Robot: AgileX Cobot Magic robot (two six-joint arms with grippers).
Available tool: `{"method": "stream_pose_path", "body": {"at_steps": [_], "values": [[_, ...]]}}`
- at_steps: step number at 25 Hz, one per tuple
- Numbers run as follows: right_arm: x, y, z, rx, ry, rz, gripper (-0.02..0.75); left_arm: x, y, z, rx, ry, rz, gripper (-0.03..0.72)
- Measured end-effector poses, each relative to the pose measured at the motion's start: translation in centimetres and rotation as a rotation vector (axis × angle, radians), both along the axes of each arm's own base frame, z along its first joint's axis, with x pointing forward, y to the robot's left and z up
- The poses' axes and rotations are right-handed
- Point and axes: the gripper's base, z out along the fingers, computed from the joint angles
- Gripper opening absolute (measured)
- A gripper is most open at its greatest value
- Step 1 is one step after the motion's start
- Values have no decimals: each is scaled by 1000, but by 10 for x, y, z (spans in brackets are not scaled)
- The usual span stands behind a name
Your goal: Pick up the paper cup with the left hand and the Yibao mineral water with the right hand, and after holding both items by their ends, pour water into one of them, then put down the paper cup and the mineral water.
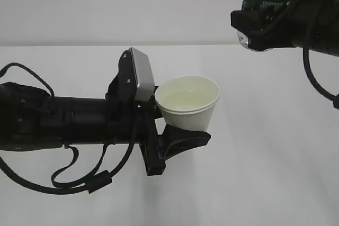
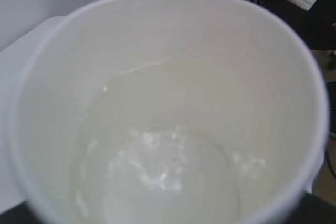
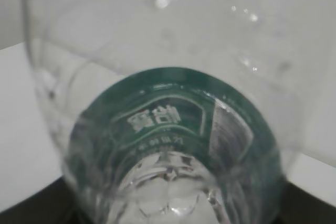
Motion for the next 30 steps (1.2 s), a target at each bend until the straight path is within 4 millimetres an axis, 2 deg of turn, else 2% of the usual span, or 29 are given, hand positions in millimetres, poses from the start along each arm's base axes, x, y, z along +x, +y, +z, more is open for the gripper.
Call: {"method": "stream_pose_path", "body": {"at_steps": [12,30], "values": [[0,-2,-3,-16,26,-23,430,7,3,1,-3,-10,71,445],[1,-2,-3,-16,31,-28,430,33,30,2,-26,8,222,445]]}}
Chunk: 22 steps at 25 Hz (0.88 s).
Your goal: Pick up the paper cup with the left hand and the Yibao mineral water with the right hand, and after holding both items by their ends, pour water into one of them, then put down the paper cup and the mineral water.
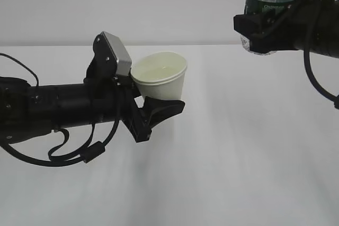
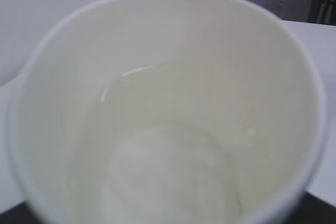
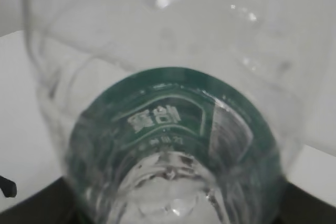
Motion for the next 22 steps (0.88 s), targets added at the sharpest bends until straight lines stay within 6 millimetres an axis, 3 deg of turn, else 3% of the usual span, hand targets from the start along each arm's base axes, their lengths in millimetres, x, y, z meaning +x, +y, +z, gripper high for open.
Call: {"method": "stream_pose_path", "body": {"at_steps": [22], "values": [[0,0,0,0,0,0,429,19,27,0,-16,10,120,445]]}}
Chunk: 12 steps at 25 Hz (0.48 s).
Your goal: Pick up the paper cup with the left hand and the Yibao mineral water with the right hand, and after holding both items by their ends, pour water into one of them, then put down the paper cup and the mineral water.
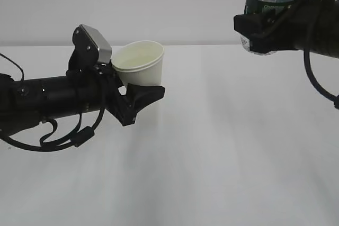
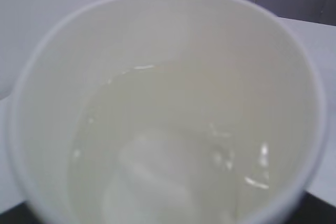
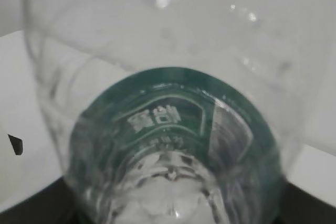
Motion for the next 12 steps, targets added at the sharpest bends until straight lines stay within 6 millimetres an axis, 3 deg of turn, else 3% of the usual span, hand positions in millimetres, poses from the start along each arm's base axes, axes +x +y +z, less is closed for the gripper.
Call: {"method": "stream_pose_path", "body": {"at_steps": [12], "values": [[0,0,0,0,0,0,429,12,19,1,-12,5,80,445]]}}
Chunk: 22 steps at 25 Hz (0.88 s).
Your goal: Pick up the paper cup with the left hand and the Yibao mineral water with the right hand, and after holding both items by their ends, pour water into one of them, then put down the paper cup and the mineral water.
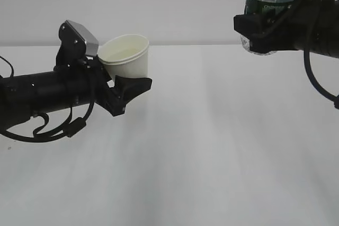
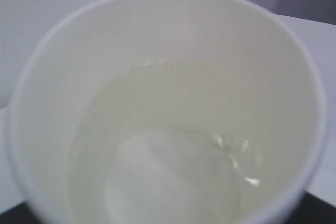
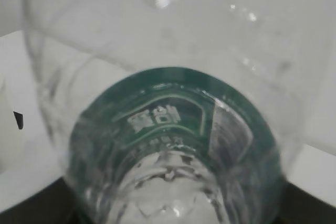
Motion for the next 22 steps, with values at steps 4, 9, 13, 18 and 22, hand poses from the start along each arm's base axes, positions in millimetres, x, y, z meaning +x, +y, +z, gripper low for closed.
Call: {"method": "stream_pose_path", "body": {"at_steps": [4,9,13,18,22], "values": [[0,0,0,0,0,0,429,4,8,0,-4,1,30,445],[0,0,0,2,1,0,429,9,17,0,-5,2,60,445],[0,0,0,2,1,0,429,11,23,0,-4,0,79,445],[0,0,0,2,1,0,429,14,30,0,-4,0,98,445],[0,0,0,2,1,0,429,16,34,0,-2,2,113,445]]}}
